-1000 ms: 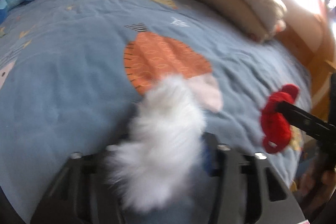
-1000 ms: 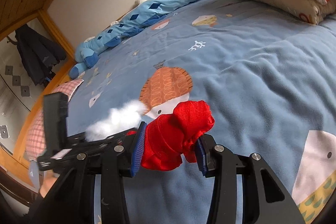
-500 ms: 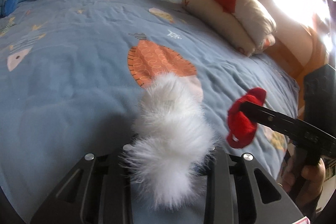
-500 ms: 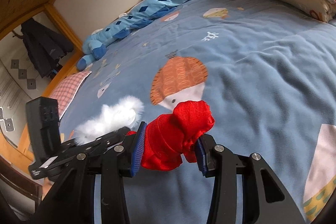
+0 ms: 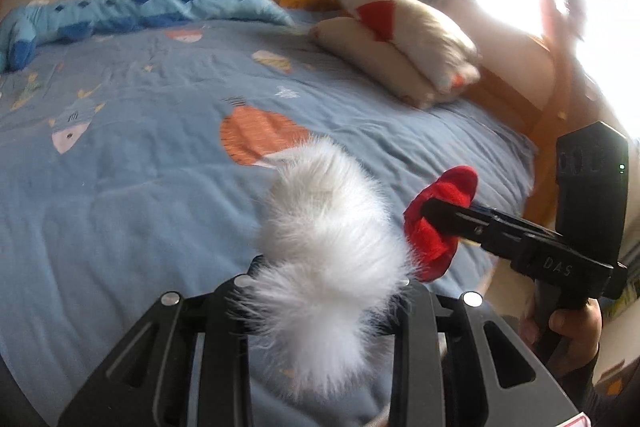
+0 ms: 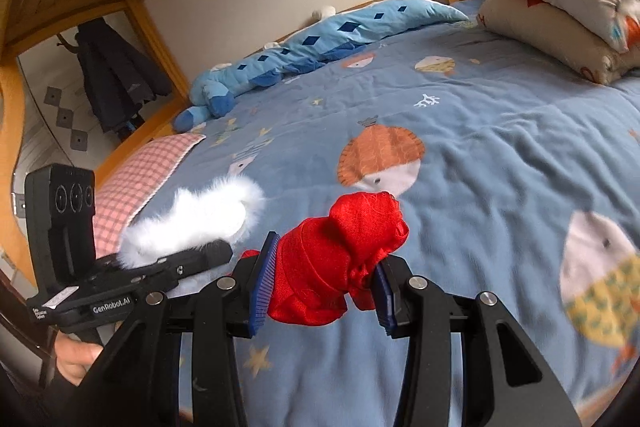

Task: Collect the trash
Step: 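Carry the red-and-white fluffy item over the yellow bin with both tools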

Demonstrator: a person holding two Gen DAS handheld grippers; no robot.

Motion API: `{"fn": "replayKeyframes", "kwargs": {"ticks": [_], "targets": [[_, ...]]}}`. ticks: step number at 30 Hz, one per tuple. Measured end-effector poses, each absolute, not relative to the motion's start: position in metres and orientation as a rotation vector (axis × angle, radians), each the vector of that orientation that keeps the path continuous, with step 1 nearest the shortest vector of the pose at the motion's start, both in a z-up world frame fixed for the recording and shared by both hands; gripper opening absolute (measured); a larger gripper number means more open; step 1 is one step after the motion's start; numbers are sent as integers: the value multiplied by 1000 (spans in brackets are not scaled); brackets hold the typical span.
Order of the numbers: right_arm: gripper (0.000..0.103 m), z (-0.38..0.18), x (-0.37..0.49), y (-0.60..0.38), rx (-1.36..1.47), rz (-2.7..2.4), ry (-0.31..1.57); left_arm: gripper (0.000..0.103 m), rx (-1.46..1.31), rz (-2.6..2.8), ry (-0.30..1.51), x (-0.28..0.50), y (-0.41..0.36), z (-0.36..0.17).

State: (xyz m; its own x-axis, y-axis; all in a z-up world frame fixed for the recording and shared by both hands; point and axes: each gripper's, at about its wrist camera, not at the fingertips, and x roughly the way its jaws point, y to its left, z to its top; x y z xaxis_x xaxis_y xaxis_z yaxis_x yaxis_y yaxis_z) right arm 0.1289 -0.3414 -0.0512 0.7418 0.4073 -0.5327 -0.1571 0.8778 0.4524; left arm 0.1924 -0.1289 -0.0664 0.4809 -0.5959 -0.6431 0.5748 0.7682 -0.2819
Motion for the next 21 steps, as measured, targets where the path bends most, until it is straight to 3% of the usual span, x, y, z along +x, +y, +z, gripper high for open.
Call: {"fn": "replayKeyframes", "kwargs": {"ticks": [10,21], "targets": [[42,-24,6,-360,309,208,612,29,72,-881,724,102,-176,-49],[42,-40,-113,-416,420,-10,620,29,162,-1122,778,21,-249,-65]]}}
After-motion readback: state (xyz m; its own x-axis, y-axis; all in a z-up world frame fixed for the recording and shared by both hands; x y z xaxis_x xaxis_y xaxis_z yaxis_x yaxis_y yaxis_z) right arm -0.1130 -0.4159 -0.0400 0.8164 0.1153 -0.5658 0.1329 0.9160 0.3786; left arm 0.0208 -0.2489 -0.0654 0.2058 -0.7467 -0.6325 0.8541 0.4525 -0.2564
